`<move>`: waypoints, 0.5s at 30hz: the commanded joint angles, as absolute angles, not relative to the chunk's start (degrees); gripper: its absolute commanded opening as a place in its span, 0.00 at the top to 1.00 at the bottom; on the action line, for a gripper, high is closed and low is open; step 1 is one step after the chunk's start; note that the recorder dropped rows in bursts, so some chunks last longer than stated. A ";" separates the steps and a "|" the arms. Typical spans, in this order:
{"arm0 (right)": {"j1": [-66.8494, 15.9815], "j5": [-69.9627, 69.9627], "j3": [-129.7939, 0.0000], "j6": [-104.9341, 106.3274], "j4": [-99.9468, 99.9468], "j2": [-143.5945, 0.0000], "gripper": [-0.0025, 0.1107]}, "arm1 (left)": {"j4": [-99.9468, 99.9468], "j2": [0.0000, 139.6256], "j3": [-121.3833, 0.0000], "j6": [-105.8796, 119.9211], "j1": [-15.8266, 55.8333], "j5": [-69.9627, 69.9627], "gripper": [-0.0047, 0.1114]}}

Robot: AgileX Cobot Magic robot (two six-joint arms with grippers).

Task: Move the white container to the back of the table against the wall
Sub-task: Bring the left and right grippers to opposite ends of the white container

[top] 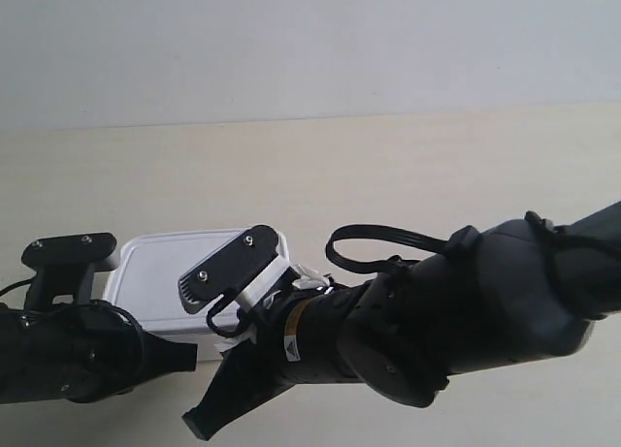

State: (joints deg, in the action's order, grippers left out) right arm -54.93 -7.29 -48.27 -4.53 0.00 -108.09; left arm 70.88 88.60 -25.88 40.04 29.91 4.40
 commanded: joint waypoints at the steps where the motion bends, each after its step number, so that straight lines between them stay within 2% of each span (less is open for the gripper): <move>1: -54.94 -8.97 -48.65 -4.67 0.00 -109.46 0.98 | 70.22 90.12 -26.18 40.28 30.24 6.63 0.96; 15: -50.58 -11.32 -48.65 -4.23 -3.14 -109.96 0.98 | 69.30 90.72 -26.18 40.28 28.71 9.99 0.96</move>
State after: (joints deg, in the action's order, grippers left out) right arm -51.90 -9.91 -48.27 -4.52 -2.92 -109.95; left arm 69.95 90.71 -25.88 40.14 29.62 9.16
